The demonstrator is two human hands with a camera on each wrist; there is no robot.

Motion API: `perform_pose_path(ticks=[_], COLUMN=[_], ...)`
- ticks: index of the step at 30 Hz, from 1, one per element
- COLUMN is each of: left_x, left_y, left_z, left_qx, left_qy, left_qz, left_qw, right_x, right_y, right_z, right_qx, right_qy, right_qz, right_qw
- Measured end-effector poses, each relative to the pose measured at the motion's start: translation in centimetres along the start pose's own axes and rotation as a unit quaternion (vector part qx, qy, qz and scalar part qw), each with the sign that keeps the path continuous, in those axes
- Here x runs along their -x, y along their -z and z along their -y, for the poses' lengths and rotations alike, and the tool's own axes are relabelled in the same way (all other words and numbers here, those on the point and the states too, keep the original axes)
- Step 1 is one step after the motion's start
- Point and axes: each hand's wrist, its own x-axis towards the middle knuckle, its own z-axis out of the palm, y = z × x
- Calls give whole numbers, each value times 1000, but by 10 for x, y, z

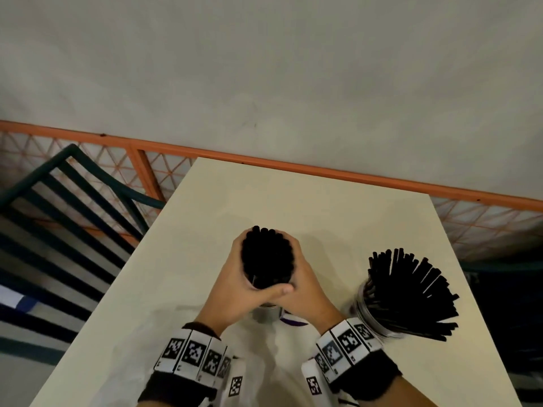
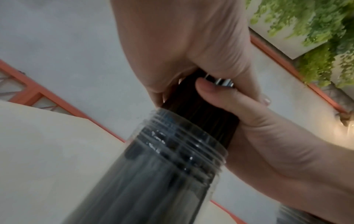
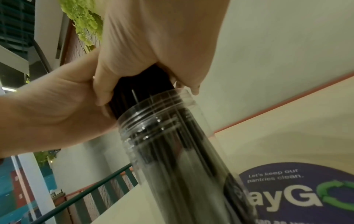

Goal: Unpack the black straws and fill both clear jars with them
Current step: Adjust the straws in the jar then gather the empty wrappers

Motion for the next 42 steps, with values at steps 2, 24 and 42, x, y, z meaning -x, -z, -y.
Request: perform_pose_path(ticks=[2,24,42], left_x=[6,-5,156], left_y=[2,-3,95], left_z=[3,11,26], left_qx=[14,4,-309], left_qy=[0,7,230], left_qz=[15,10,-103], left_qw=[1000,1000,917], right_x=[4,-1,154], right_y=[0,-8,-52], right_z=[-7,-19,-29], right_qx=[2,0,218], right_qy=[-1,-18,-15], right_qz=[3,-36,92], right_qw=[1000,999,971])
